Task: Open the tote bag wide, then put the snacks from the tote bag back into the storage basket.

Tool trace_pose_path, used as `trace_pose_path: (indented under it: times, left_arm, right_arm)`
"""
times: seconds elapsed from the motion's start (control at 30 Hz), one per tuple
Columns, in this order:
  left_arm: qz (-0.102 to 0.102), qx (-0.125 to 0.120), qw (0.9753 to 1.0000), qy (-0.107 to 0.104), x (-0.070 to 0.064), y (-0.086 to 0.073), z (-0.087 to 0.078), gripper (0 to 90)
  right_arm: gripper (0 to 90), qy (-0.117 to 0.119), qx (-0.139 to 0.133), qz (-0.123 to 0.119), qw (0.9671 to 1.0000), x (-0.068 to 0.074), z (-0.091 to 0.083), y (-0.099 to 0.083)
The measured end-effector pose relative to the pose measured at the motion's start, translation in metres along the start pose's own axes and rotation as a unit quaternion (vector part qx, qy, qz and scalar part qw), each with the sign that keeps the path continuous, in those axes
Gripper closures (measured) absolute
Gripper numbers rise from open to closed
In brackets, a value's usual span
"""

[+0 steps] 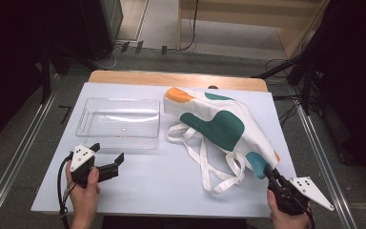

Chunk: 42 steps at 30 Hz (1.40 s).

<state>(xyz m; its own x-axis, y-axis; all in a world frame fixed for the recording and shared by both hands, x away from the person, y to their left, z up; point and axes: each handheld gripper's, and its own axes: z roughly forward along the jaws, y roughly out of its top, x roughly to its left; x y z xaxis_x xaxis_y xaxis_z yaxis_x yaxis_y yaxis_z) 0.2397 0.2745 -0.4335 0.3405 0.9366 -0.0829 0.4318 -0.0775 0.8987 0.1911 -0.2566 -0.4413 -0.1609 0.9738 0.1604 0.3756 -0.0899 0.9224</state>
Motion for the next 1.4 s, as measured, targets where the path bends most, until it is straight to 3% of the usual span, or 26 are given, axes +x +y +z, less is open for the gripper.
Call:
trace_pose_path:
  times: [0.27, 0.47, 0.6, 0.77, 0.9, 0.97, 1.07, 1.13, 1.17, 1.27, 1.4]
  left_arm:
    - [0.003, -0.008, 0.9998, -0.016, -0.007, 0.004, -0.001, 6.9]
    - [0.021, -0.015, 0.9988, -0.042, -0.026, 0.014, 0.005, 6.9]
    - [0.041, -0.014, 0.9972, -0.061, -0.045, 0.022, 0.014, 6.9]
    - [0.05, -0.009, 0.9948, -0.089, -0.064, 0.032, 0.029, 6.9]
    - [0.069, -0.004, 0.9941, -0.083, -0.08, 0.042, 0.041, 6.9]
    - [0.082, -0.007, 0.992, -0.096, -0.089, 0.046, 0.05, 6.9]
    - [0.08, -0.015, 0.9889, -0.124, -0.097, 0.051, 0.061, 7.0]
    - [0.079, -0.02, 0.9879, -0.132, -0.102, 0.054, 0.069, 9.8]
    - [0.079, -0.017, 0.9877, -0.134, -0.105, 0.056, 0.073, 14.4]
    - [0.079, 0.003, 0.9857, -0.149, -0.114, 0.061, 0.089, 14.9]
    - [0.076, 0.019, 0.9851, -0.153, -0.122, 0.065, 0.107, 22.5]
  right_arm:
    - [82.9, -0.049, -0.021, -0.02, 0.9984, -0.018, -0.003, 0.004]
    - [82.4, -0.087, -0.029, -0.012, 0.9957, -0.039, 0.002, 0.007]
    - [81.8, -0.091, -0.027, -0.011, 0.9954, -0.047, 0.008, 0.006]
    - [81.4, -0.095, -0.028, -0.005, 0.995, -0.051, 0.012, 0.007]
    - [81.0, -0.099, -0.025, 0.002, 0.9947, -0.058, 0.016, 0.006]
    - [80.8, -0.1, -0.025, 0.005, 0.9946, -0.061, 0.018, 0.006]
    - [80.4, -0.103, -0.026, -0.002, 0.9943, -0.064, 0.02, 0.007]
    - [80.3, -0.104, -0.025, -0.006, 0.9943, -0.067, 0.021, 0.007]
    - [80.4, -0.104, -0.025, -0.009, 0.9942, -0.068, 0.022, 0.008]
    - [80.4, -0.104, -0.029, -0.002, 0.9942, -0.07, 0.023, 0.009]
    - [80.7, -0.092, -0.03, 0.003, 0.9954, -0.072, 0.023, 0.009]
